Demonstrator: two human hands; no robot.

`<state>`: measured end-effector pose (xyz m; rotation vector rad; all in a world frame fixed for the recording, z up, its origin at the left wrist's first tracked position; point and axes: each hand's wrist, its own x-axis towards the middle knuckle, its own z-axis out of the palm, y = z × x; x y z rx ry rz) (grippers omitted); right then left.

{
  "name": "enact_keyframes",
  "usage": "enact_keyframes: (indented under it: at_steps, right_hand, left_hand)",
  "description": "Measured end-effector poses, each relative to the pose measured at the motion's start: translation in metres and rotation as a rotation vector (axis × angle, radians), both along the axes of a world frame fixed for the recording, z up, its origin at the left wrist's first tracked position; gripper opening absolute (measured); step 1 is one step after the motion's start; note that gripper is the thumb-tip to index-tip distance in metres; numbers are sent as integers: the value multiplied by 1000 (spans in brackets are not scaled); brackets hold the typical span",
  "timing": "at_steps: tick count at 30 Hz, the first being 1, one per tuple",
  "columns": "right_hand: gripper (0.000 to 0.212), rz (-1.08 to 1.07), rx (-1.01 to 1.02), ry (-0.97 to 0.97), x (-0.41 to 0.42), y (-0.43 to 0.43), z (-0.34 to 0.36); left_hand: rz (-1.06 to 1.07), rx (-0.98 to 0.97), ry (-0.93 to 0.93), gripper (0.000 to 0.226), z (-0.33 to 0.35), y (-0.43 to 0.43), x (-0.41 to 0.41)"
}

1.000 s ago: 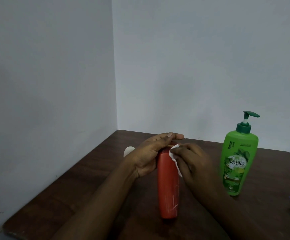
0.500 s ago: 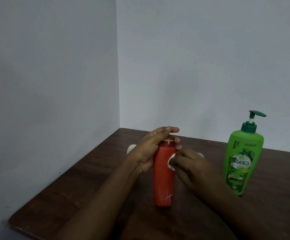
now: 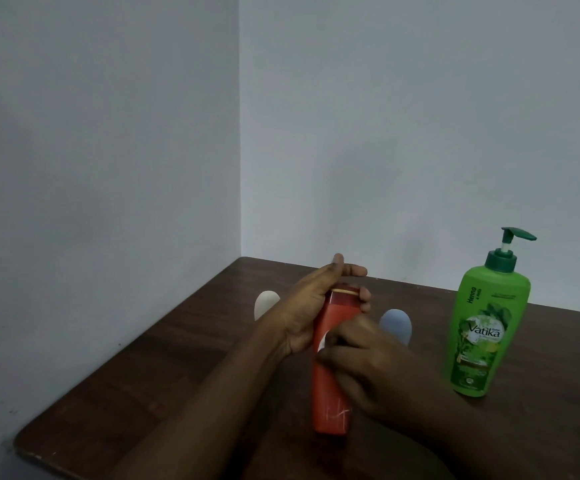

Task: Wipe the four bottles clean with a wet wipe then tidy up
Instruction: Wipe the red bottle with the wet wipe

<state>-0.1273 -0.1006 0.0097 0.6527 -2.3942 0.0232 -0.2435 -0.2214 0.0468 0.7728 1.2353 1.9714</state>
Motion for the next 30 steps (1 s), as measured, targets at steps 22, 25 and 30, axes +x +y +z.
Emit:
enact_keyframes:
  at_steps: [22,25,30]
  right_hand:
    - [31,-203,-317,347,-6,9,6]
    - [32,-221,-389,333,-7,10,4]
    - [30,-144,-281,184,-6,3,3]
  left_hand:
    - [-48,9,94,85,5,2,6]
    - [-37,-4,104,78,4,3,7]
    - [19,-70,138,50,-3,3,4]
